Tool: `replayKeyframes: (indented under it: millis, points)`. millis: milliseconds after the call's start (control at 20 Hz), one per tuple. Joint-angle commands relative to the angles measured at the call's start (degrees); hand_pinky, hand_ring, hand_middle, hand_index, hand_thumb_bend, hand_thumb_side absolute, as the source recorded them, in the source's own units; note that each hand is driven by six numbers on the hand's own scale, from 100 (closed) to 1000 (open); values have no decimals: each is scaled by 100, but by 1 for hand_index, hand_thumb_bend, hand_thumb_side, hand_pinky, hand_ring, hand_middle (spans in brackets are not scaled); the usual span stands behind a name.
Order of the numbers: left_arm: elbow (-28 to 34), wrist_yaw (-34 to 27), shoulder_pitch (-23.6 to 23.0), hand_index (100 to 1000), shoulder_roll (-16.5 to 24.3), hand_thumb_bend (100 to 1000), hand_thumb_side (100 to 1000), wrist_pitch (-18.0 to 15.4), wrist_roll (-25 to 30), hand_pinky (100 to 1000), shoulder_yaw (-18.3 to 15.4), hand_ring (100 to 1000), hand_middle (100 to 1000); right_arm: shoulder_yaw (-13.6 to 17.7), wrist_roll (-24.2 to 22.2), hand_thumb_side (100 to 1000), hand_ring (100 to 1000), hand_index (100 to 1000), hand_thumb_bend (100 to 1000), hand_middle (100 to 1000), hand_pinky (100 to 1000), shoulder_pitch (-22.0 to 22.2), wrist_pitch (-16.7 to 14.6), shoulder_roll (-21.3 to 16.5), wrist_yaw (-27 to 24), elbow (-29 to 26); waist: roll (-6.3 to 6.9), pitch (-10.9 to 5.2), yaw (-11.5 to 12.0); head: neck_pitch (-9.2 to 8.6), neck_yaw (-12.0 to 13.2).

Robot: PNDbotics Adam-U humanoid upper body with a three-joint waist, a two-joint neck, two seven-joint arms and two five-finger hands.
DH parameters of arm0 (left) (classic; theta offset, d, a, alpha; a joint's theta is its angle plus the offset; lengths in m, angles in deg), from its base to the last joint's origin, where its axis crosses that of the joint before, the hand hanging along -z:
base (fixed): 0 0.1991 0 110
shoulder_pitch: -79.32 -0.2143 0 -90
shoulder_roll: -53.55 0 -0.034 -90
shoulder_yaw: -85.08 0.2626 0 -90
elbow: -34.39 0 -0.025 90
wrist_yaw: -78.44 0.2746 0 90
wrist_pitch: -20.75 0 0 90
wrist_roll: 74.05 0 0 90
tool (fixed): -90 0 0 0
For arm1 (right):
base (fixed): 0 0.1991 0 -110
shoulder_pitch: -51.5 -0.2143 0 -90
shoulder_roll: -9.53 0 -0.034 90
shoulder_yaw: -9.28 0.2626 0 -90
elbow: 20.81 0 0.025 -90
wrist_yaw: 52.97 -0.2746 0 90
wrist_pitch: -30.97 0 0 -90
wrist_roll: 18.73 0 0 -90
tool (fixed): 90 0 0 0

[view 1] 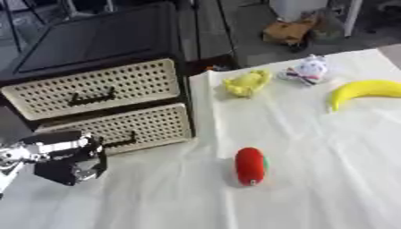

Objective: Pick up objects from table and place into drawer.

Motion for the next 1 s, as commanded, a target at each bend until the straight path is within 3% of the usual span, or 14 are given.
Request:
replayKeyframes:
  millis: [50, 350, 650, 1000]
  points:
    - [134, -79, 63, 700, 276, 100, 548, 25, 43, 100, -44, 100, 100, 70, 1, 1000, 800, 865, 100, 736, 641, -30, 19, -98, 13, -90, -55, -114, 17, 30, -20]
    - [577, -360, 109, 880, 390, 100, 532, 162, 29, 100, -201, 100, 100, 87, 3, 1000, 801, 865, 100, 735, 642, 25, 50, -82, 48, -90, -62, -133, 82, 54, -52]
    - [1120, -468, 90, 910, 550, 100, 526, 466, -52, 100, -394, 100, 100, 85, 10, 1000, 801, 866, 100, 735, 642, 30, 87, -77, 53, -90, -57, -159, 110, 30, -62]
    - [1182, -135, 94, 931, 550, 100, 525, 627, -356, 100, -389, 100, 100, 86, 16, 1000, 801, 866, 100, 735, 642, 4, 69, -71, 38, -90, -68, -138, 66, -17, -31]
